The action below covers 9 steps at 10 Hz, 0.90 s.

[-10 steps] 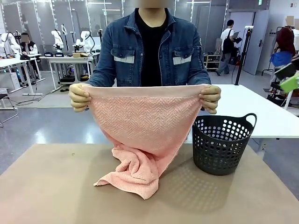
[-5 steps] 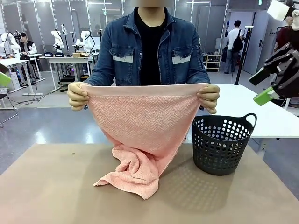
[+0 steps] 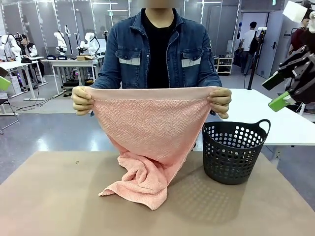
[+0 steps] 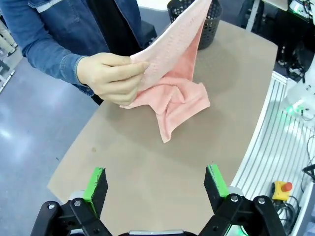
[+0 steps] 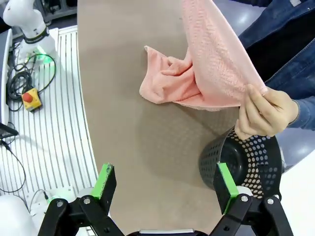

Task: Fold the towel.
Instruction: Grab the top end of the 100 cm Hotel Towel extended by the human.

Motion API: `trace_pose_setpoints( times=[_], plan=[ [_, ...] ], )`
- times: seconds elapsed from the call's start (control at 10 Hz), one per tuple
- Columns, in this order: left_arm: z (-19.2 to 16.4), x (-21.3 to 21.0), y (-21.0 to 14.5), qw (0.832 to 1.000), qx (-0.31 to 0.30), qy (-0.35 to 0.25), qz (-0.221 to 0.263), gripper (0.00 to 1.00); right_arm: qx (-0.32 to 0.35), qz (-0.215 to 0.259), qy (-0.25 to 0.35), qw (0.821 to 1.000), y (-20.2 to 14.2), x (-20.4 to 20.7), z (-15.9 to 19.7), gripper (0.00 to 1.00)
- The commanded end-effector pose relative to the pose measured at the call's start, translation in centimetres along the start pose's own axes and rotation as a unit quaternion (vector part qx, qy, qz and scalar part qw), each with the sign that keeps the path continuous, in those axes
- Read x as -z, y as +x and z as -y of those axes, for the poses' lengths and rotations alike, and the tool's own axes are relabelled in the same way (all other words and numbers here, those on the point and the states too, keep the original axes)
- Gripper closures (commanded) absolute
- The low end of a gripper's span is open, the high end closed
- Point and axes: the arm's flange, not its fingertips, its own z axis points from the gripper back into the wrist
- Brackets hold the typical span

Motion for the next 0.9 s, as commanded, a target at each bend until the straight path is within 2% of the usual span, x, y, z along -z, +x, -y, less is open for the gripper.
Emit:
trace_pose_setpoints(
  times=[0.0,0.1,0.2,0.5,0.8],
  plan=[
    [1.6,-1.6,1.6,0.996,0.091,0.026,0.0,0.0,0.0,-0.001,0.0,1.0,0.0,0.0,0.0,0.0],
    [3.2,-1.3,5.6,0.981,0.184,0.047,-0.038,0.0,-0.04,-0.043,-0.024,0.998,3.8,0.4,0.0,0.0],
    [4.6,-0.5,8.7,0.959,0.269,0.057,-0.062,0.0,-0.072,-0.062,-0.021,0.995,6.6,1.1,-0.1,0.0],
    [6.5,3.8,13.3,0.924,0.357,0.063,-0.123,0.0,-0.116,-0.118,-0.028,0.986,11.1,4.5,0.2,0.0],
    [8.5,7.8,17.5,0.903,0.39,0.062,-0.168,0.0,-0.161,-0.15,-0.041,0.975,14.4,5.9,0.4,0.0]
  ],
)
